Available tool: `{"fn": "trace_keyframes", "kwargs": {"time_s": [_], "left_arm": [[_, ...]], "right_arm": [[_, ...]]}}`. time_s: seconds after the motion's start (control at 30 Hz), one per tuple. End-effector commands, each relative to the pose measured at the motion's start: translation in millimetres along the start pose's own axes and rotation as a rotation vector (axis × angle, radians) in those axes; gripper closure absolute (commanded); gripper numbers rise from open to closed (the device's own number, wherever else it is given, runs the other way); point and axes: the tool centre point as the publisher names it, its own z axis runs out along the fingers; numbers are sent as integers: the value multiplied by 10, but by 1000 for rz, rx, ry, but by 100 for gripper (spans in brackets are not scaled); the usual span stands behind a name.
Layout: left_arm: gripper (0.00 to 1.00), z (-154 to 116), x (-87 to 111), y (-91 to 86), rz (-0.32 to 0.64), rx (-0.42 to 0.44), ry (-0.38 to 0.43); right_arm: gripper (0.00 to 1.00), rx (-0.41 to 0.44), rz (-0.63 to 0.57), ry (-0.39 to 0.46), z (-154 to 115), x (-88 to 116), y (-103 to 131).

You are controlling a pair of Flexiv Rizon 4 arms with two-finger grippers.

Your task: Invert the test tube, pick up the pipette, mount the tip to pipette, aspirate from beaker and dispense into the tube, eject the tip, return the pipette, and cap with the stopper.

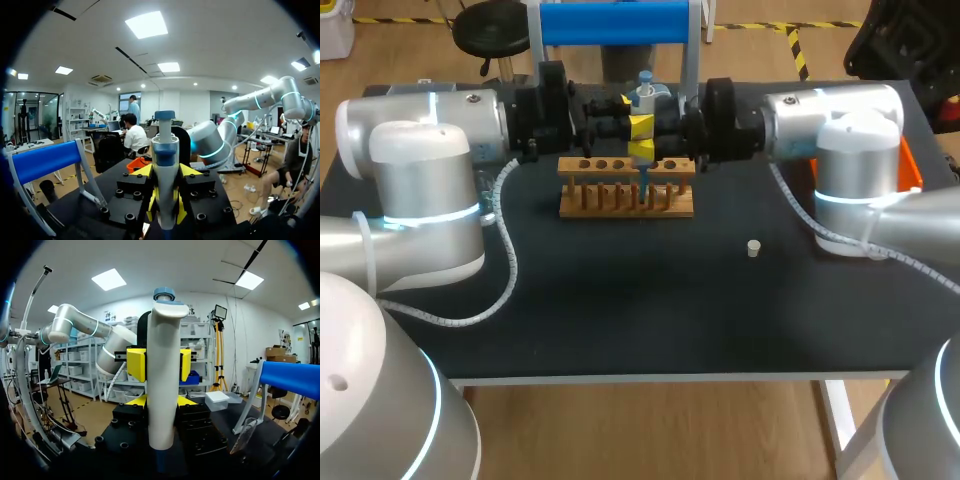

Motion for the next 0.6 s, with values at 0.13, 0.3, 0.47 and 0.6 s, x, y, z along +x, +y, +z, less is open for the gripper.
{"fn": "trace_keyframes", "kwargs": {"time_s": [0.13,0.3,0.47,0.6], "left_arm": [[100,4,-6,11,1,3,-6],[100,4,-6,11,1,3,-6],[100,4,-6,11,1,3,-6],[100,4,-6,11,1,3,-6]], "right_arm": [[98,1,-5,0,22,26,8],[0,6,-5,3,-3,48,30],[0,0,-6,6,-117,97,80],[0,-7,-3,-4,-297,123,110]]}}
